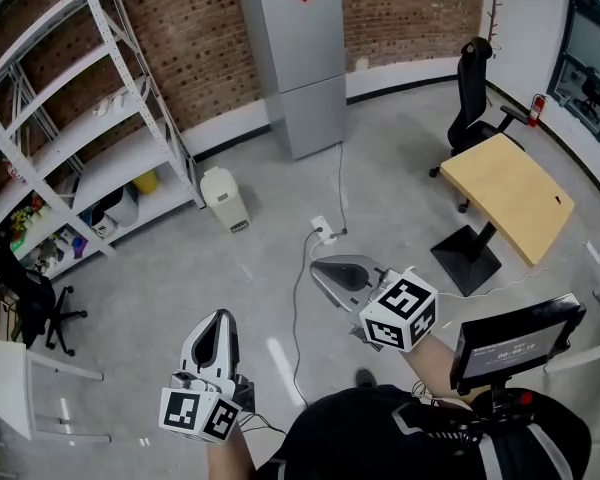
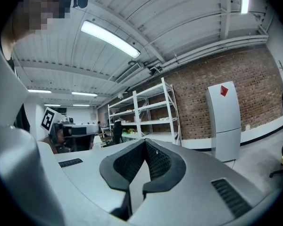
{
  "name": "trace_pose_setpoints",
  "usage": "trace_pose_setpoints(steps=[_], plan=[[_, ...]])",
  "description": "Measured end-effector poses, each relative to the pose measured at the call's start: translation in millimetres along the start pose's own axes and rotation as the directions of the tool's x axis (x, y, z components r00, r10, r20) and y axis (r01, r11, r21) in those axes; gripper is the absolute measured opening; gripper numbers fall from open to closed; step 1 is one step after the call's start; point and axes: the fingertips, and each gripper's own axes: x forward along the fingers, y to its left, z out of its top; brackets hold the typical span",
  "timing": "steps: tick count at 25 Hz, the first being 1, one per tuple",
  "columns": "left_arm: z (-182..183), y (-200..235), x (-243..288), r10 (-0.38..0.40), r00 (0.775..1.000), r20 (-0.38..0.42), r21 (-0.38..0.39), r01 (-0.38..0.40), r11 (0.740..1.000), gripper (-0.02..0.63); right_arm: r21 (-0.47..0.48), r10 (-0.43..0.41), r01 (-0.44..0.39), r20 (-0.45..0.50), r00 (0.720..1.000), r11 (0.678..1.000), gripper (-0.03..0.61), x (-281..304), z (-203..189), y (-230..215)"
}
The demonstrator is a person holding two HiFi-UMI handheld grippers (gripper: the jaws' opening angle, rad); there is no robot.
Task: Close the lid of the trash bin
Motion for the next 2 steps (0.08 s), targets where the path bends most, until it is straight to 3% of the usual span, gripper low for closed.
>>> trace_pose_setpoints(steps=[2], plan=[[-1.0,-1.7,0.8,0.005,1.000,0.001,-0.002,-0.005,1.000,-0.002,-0.002,0.001,-0.001,-0.001,1.000,1.000,0.008,-1.5,-0.8,-2.3]])
